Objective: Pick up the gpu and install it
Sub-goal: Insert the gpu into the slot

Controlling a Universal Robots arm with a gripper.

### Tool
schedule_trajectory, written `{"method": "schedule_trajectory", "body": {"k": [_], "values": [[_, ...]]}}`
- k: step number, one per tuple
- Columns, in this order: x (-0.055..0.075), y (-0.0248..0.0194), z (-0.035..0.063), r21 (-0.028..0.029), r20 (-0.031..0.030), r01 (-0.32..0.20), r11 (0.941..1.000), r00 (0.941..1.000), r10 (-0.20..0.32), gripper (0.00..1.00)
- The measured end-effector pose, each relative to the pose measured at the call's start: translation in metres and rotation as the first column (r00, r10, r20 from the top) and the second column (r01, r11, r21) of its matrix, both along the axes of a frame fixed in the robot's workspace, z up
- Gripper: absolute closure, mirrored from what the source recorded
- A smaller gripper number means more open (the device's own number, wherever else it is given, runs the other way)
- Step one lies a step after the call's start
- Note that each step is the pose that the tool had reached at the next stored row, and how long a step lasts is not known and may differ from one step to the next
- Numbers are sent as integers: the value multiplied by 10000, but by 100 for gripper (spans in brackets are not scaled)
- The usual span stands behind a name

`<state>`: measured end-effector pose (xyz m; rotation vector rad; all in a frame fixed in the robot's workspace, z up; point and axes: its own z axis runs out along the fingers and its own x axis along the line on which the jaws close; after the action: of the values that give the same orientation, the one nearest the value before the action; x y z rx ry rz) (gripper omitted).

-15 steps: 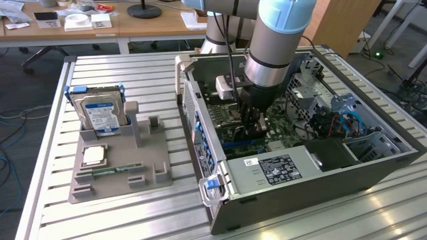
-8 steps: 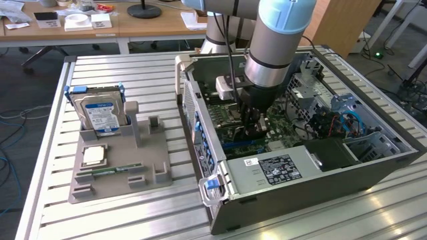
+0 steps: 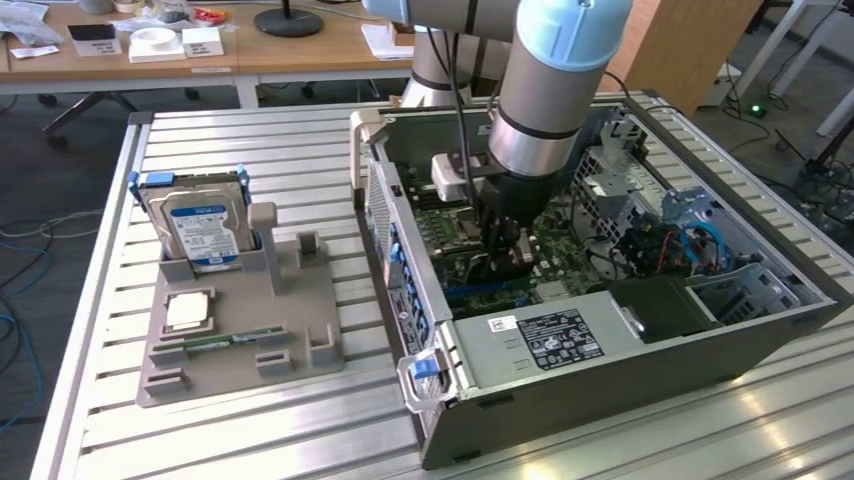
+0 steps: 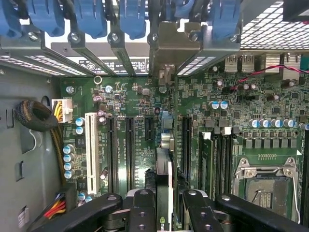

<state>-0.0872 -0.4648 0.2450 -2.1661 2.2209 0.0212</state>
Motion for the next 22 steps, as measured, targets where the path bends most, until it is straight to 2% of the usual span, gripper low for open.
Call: {"method": "schedule_trajectory", "body": {"k": [22], "values": [[0,0,-37,0,0,0,10000,10000,0,74]]}}
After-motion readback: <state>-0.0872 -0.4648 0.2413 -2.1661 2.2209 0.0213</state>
